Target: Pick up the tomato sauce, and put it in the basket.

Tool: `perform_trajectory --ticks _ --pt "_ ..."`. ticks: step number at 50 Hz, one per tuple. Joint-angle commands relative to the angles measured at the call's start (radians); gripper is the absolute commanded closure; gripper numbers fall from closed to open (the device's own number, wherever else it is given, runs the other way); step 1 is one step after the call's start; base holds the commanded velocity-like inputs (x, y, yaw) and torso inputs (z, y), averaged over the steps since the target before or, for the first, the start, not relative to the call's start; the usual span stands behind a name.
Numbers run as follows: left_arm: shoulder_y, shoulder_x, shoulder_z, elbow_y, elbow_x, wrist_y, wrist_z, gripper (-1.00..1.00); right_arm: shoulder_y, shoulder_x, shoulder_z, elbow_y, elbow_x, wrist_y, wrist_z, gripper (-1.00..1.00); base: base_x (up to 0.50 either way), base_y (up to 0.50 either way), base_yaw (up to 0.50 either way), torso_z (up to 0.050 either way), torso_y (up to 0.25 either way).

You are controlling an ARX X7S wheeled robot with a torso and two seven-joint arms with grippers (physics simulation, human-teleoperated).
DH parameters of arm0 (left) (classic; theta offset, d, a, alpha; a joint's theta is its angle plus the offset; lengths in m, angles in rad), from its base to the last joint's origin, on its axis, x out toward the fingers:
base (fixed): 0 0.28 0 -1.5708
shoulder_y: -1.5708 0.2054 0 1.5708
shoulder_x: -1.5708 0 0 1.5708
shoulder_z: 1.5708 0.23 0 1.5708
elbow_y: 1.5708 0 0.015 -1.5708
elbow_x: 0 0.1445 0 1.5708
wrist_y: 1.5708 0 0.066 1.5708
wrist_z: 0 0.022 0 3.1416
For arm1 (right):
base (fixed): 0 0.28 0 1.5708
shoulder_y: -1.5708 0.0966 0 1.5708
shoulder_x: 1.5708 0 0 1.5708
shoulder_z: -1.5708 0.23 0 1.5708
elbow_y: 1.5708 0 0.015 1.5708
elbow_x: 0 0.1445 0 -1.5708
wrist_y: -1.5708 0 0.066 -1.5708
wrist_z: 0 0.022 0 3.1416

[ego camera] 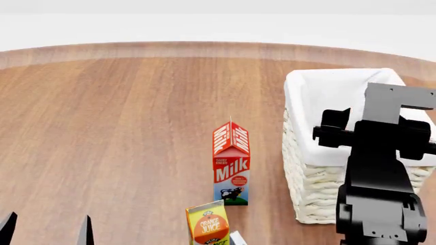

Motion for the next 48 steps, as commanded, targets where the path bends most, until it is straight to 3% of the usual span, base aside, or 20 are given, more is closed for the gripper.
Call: perform_trajectory --ticks 1,12,19,29,48 --pt "-0.002 -0.003 0.003 -0.003 -0.003 0.002 -0.002 -1.0 0.004 0.002 0.013 0.0 -0.005 -0.013 -0.014 -1.0 0.0 0.0 0.0 0.0 0.0" --pt "-0.006 -0.004 0.006 -0.011 -0.007 0.003 -0.004 -1.0 0.081 -0.016 0.054 -0.01 0.039 -0.199 -0.115 -1.0 0.0 0.0 0.0 0.0 0.0" --pt "-0.009 -0.005 0.006 -0.014 -0.011 0.002 -0.005 -1.0 -0.25 0.0 0.069 -1.02 0.103 0.277 -0.122 -1.0 0.0 0.0 0.0 0.0 0.0" --pt "-0.01 -0.005 0.015 -0.018 -0.012 0.003 -0.004 -1.0 -0.46 0.03 0.09 -1.487 0.137 0.414 -0.115 -1.0 0.0 0.0 0.0 0.0 0.0" --pt "-0.01 -0.01 0.021 -0.015 -0.013 0.008 -0.009 -1.0 -0.79 0.02 0.194 -2.049 0.286 0.505 -0.106 -1.0 0.0 0.0 0.0 0.0 0.0"
